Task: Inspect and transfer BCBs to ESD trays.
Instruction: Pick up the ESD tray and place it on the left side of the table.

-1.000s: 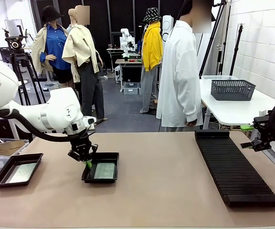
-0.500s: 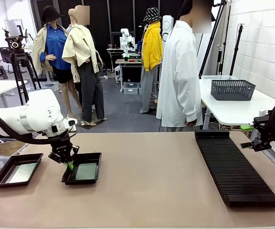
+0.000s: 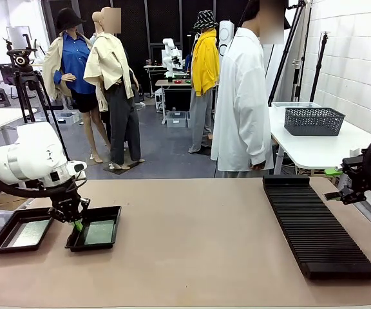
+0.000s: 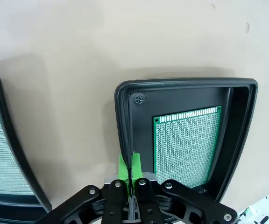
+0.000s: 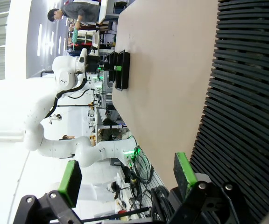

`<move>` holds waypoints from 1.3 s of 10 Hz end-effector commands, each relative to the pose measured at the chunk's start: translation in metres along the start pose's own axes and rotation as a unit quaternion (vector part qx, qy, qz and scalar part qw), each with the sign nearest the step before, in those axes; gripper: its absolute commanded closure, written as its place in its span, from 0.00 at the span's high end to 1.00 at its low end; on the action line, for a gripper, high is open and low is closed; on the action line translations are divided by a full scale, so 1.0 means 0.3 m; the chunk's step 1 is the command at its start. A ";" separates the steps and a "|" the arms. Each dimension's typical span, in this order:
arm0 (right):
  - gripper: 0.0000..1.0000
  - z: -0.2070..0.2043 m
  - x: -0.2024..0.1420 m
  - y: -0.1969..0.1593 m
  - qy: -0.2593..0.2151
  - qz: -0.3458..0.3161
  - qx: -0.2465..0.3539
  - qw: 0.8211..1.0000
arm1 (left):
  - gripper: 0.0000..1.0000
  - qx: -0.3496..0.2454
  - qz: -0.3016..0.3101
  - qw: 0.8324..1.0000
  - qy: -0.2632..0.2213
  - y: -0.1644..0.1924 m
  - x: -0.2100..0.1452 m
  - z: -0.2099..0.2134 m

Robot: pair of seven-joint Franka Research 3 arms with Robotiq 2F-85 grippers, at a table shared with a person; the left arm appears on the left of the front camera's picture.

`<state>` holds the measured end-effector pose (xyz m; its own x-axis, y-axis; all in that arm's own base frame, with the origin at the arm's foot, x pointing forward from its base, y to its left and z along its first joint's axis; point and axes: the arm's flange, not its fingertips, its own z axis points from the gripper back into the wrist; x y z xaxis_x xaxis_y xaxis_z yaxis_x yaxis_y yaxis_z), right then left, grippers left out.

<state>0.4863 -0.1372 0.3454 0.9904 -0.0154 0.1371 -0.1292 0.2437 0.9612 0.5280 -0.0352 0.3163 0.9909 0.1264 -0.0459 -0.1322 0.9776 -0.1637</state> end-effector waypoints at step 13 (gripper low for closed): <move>1.00 -0.003 -0.005 0.003 -0.002 0.000 -0.001 1.000 | 0.51 0.012 -0.033 0.999 -0.001 0.104 -0.021 0.090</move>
<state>0.4863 -0.1372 0.3455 0.9904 -0.0155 0.1371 -0.1292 0.2437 0.9612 0.5206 -0.0028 0.3315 0.9959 0.0839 -0.0352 -0.0874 0.9896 -0.1140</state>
